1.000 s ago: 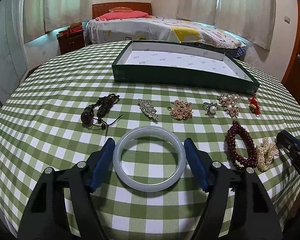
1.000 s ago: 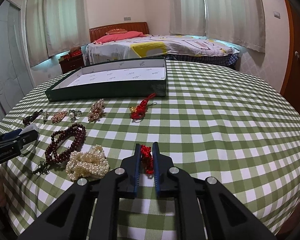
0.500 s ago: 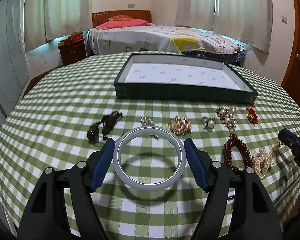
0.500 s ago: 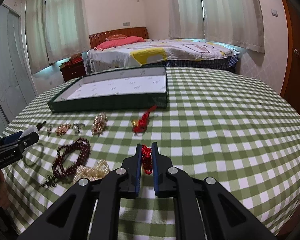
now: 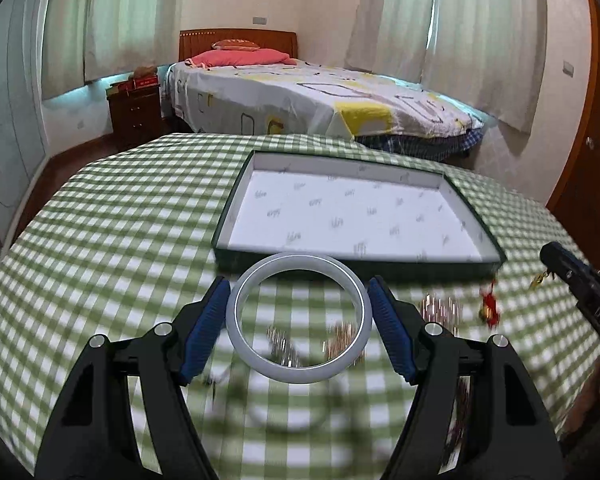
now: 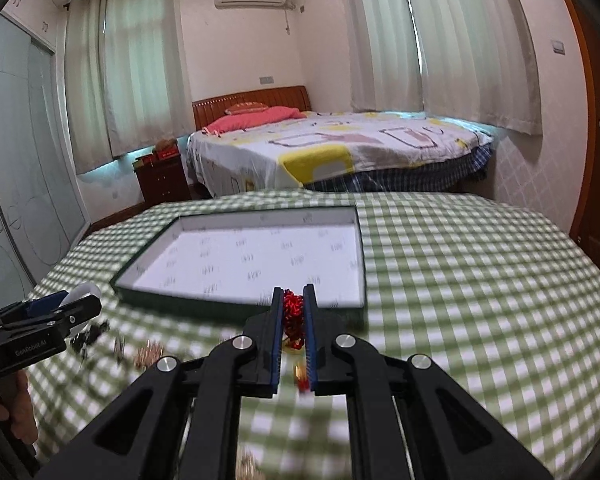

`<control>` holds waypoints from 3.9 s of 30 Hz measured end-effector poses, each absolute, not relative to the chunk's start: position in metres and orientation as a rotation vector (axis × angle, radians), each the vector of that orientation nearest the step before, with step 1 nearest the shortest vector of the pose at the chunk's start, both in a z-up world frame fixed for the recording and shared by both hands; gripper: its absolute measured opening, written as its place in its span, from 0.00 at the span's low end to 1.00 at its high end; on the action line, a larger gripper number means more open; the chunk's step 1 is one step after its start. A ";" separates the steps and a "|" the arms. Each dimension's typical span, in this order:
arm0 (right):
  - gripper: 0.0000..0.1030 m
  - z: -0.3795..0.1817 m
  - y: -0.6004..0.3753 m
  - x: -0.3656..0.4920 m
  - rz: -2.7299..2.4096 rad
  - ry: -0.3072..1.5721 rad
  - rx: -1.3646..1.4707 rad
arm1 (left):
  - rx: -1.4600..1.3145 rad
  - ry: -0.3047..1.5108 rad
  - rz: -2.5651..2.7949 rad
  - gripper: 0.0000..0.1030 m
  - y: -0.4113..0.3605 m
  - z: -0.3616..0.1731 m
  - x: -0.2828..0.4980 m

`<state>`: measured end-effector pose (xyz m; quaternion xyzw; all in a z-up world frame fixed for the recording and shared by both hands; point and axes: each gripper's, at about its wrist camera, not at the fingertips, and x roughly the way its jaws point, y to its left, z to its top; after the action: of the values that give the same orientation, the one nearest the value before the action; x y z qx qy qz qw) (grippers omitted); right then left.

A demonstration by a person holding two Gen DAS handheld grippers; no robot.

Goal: Organize jewelry
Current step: 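Carry the bangle into the green box and open the left tool while the right tool releases the charm there, then lift both open tools out of the box back toward the jewelry, then grasp the pearl strand with the right tool while the left tool grasps the dark red bead bracelet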

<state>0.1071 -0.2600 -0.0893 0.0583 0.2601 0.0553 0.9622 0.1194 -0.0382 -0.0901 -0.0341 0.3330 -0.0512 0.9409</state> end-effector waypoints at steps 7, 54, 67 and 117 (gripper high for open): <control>0.10 -0.101 -0.260 0.168 0.106 0.570 0.104 | -0.052 0.663 -0.101 0.67 -0.045 -0.090 0.192; 0.51 -0.110 -0.255 0.145 0.099 0.673 0.114 | 0.021 0.657 -0.078 0.80 -0.049 -0.109 0.166; 0.51 -0.132 -0.234 0.063 0.143 0.674 0.082 | 0.010 0.660 -0.046 0.80 -0.048 -0.121 0.082; 0.23 -0.153 -0.287 0.035 0.096 0.720 0.194 | 0.062 0.778 -0.155 0.83 -0.134 -0.150 0.049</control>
<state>0.0354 -0.2868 -0.1530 0.0948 0.3516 0.0469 0.9302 0.0495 -0.1345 -0.1502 0.0302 0.3790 -0.0755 0.9218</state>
